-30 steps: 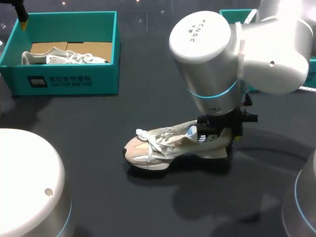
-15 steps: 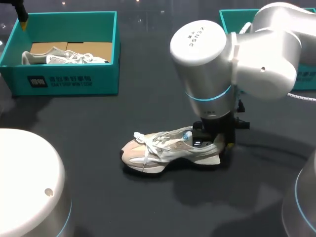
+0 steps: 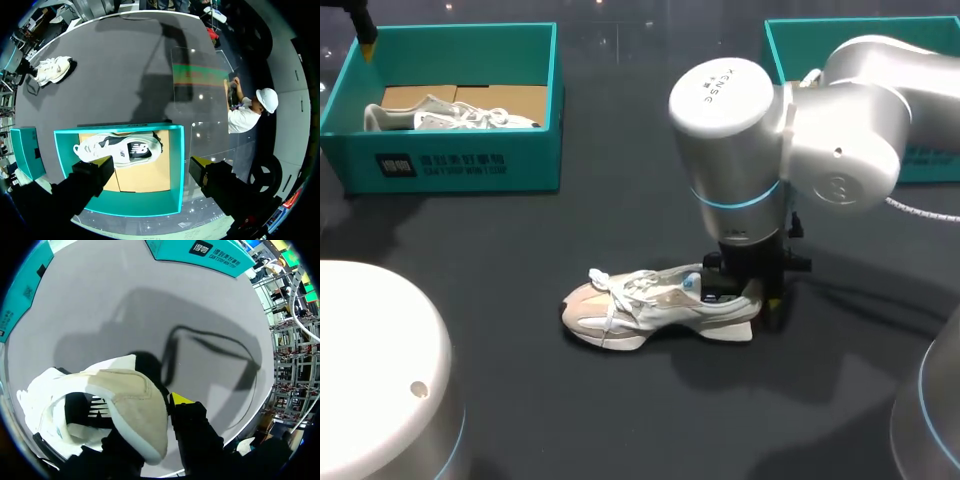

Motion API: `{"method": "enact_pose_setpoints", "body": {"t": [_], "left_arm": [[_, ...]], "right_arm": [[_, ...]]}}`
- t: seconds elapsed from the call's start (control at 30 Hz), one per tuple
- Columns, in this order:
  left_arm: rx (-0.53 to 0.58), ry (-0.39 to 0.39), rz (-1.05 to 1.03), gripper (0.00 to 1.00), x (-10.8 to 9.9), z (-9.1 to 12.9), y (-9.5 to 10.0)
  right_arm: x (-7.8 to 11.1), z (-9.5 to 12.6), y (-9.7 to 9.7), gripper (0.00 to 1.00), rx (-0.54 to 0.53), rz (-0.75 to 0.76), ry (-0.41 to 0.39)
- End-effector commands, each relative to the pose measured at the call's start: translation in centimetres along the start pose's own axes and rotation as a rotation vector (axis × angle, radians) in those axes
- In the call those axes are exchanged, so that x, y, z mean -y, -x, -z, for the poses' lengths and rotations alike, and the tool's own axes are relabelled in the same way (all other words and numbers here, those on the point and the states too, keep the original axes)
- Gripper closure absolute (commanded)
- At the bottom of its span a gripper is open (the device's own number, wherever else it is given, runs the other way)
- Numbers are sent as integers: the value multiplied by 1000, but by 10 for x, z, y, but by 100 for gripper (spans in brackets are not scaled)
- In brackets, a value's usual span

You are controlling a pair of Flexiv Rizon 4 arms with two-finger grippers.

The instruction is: Take the shoe out of the shoebox, open the shoe tongue, remove and reinsert the insole, then place the shoe into the shoebox

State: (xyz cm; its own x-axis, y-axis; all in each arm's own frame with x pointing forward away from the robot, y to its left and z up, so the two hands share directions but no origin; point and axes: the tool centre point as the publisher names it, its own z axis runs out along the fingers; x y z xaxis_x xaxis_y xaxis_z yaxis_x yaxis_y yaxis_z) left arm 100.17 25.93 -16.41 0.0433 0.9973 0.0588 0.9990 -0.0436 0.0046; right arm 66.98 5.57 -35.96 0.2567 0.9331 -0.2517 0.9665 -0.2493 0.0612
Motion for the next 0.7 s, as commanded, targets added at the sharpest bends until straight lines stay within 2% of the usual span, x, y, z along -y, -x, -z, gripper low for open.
{"method": "enact_pose_setpoints", "body": {"t": [0.03,0.2,0.23,0.27,0.3,0.33,0.37,0.53,0.7], "left_arm": [[-1,1,-1,0,1,0,0],[-1,1,-1,0,1,0,0],[-1,1,-1,0,1,0,0],[-1,1,-1,0,1,0,0],[-1,1,-1,0,1,0,0],[-1,1,-1,0,1,0,0],[-1,1,-1,0,1,0,0],[-1,1,-1,0,1,0,0],[-1,1,-1,0,1,0,0]], "right_arm": [[4,-6,-9,100,9,-40,3],[4,-10,-8,100,-4,-39,-3],[4,-9,-8,85,-6,-38,-7],[5,-7,-8,64,-5,-39,-8],[6,-3,-7,51,-5,-38,-8],[6,0,-6,12,-4,-38,-7],[6,4,-4,0,-2,-38,-6],[7,29,8,0,-40,-50,5],[11,69,17,0,-116,7,14]]}}
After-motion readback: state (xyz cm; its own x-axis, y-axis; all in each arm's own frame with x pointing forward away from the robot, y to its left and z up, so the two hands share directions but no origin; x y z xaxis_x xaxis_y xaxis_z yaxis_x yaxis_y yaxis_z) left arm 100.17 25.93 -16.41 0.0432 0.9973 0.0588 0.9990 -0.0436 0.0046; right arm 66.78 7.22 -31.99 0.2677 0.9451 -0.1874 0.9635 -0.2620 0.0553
